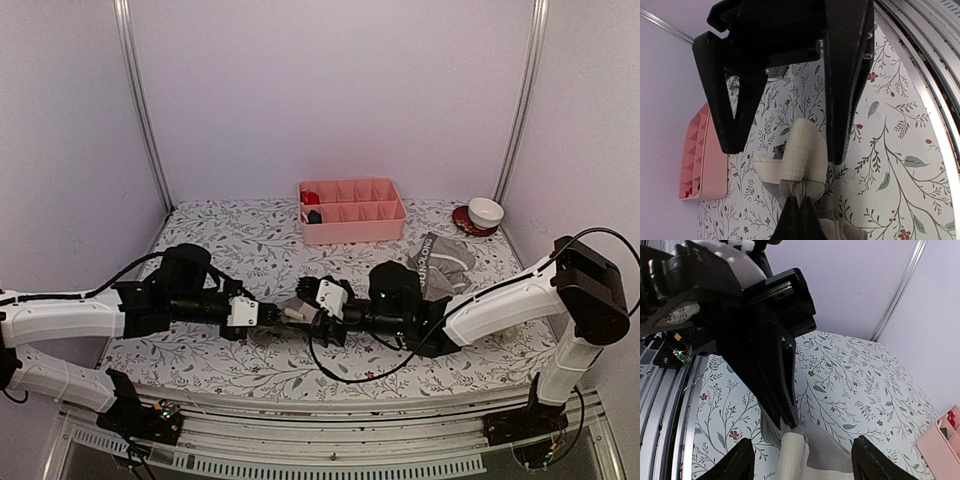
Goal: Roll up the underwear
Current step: Pass from the left arm to the right, then pick up the underwear from the center of the board.
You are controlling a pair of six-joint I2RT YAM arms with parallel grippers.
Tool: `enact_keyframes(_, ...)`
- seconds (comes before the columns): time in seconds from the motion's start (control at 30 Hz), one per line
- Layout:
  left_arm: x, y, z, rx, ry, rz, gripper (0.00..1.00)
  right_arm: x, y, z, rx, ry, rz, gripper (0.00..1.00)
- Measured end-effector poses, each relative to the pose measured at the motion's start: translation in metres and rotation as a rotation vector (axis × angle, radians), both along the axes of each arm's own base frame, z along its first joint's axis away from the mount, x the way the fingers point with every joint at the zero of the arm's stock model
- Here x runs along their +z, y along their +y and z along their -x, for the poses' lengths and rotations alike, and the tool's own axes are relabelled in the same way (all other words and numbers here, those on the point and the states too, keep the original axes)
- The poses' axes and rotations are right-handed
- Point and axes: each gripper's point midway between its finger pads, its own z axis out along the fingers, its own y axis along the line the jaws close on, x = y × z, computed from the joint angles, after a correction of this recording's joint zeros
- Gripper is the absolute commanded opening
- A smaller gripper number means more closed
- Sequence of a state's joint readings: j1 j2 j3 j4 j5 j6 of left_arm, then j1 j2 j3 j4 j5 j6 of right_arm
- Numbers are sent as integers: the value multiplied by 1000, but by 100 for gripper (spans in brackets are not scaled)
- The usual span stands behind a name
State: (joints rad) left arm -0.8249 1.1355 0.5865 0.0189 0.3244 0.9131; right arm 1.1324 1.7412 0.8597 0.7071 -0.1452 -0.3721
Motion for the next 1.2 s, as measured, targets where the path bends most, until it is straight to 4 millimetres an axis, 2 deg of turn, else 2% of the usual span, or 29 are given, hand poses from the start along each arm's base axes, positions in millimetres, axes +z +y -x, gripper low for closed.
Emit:
enact_keyframes(0.23,0,1,1,0,-8,8,0,-14,5,-4,-22,80,37,36)
enact_keyframes(0.37,1,1,1,1,-14,14,0,-20,5,-6,-34,107,60,4)
enact_keyframes(0.43,1,1,1,1,-15,14,0,-22,5,-6,-36,115,67,2)
enact_keyframes(0.47,0,1,1,1,-15,13,6,-23,4,-5,-35,120,70,2)
enact_keyframes(0.5,-1,1,1,2,-14,12,25,-24,4,-5,-34,124,74,2)
enact_keyframes(0.53,-1,1,1,6,-14,10,51,-25,4,-4,-32,128,77,2)
enact_keyframes(0.57,-2,2,0,6,-21,5,73,-25,4,-4,-33,130,79,2)
enact_keyframes(0.6,-2,2,0,12,-20,3,87,-26,4,-4,-34,133,81,2)
enact_keyframes(0.63,-3,3,-1,16,-21,-1,96,-27,3,-4,-37,137,84,2)
enact_keyframes(0.77,-8,9,0,29,18,-31,99,-29,1,-9,-68,139,95,2)
enact_keyframes(0.97,2,12,-9,67,109,-26,98,-28,-4,-17,-125,131,102,2)
enact_keyframes(1.07,-10,10,-11,90,186,-53,94,-30,-7,-22,-154,133,109,2)
enact_keyframes(1.2,-37,15,-7,126,306,-118,91,-32,-10,-26,-184,134,117,2)
